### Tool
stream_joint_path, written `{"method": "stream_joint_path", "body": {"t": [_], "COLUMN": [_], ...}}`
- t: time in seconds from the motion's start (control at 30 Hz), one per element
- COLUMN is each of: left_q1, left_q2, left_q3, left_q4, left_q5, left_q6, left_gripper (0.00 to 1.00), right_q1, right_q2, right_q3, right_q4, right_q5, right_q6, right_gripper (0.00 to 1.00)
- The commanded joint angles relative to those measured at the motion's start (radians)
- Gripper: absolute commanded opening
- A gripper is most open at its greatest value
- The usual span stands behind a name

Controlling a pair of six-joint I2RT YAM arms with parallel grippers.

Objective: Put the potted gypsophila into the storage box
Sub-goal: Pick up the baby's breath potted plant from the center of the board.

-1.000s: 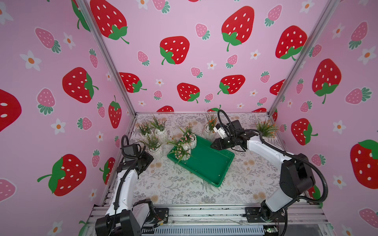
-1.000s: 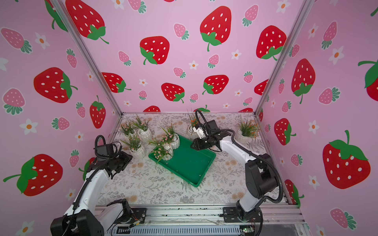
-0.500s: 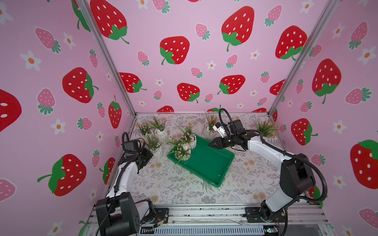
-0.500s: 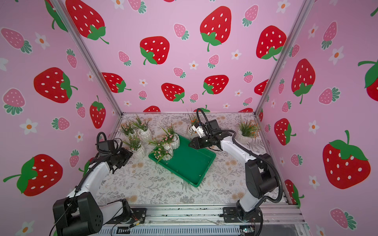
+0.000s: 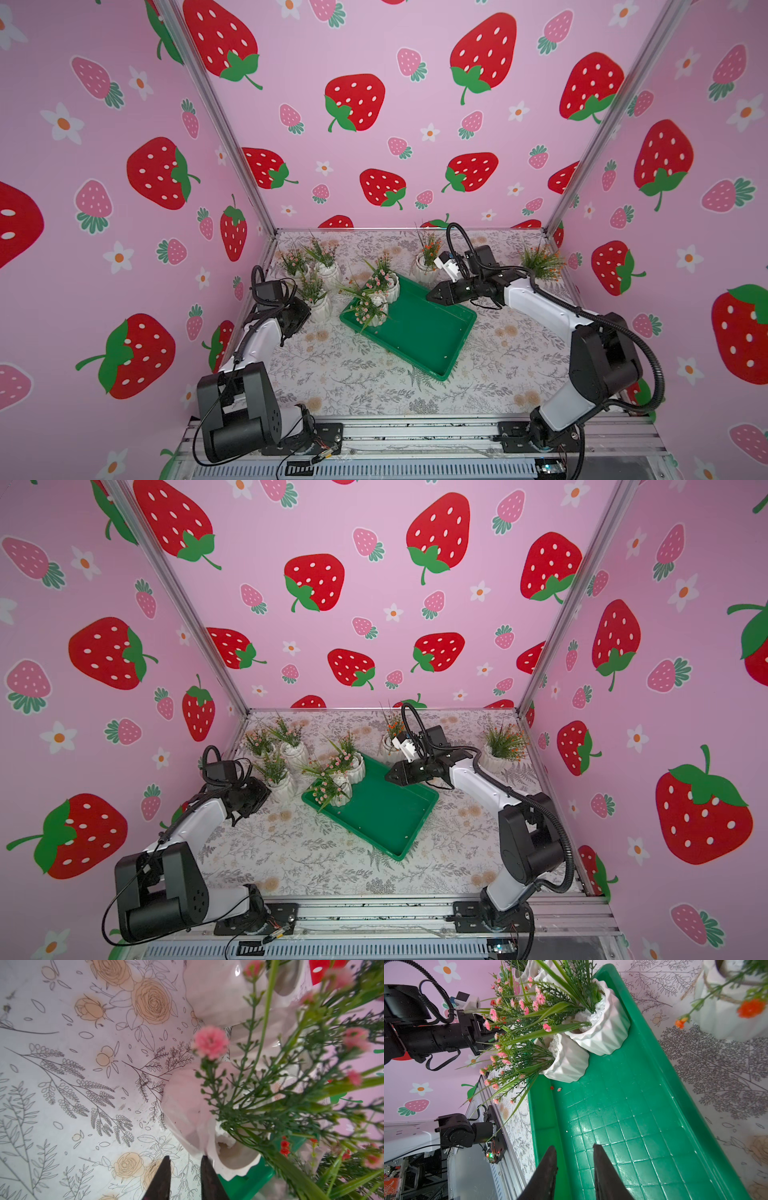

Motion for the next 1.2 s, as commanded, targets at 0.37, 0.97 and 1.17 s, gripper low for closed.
{"method": "stream_joint_path", "body": {"t": [0.37,0.97,1.17], "left_q1": [-0.007,-0.042,-0.046], "left_q2": [-0.064,0.097,0.117], "left_q3": [0.105,0.169,0.167], "left_q4": [-0.083,-0.106,-0.116], "left_q5": [-0.027,-0.084,-0.118], "left_q6": [0.0,0.037,0.054], "left_gripper": [0.35,0.3,0.28], "right_q1": [-0.009,-0.019,-0.02], "right_q2": [-0.018,-0.036,-0.037], "right_q3": [-0.006,-0.013,-0.014], "right_q4": [0.011,0.011,0.011], "right_q5": [-0.013,-0.009,-0.008], "right_q6": [-0.031,-0.033,-0.035], "right_gripper": [0.33,0.33,0.33]}}
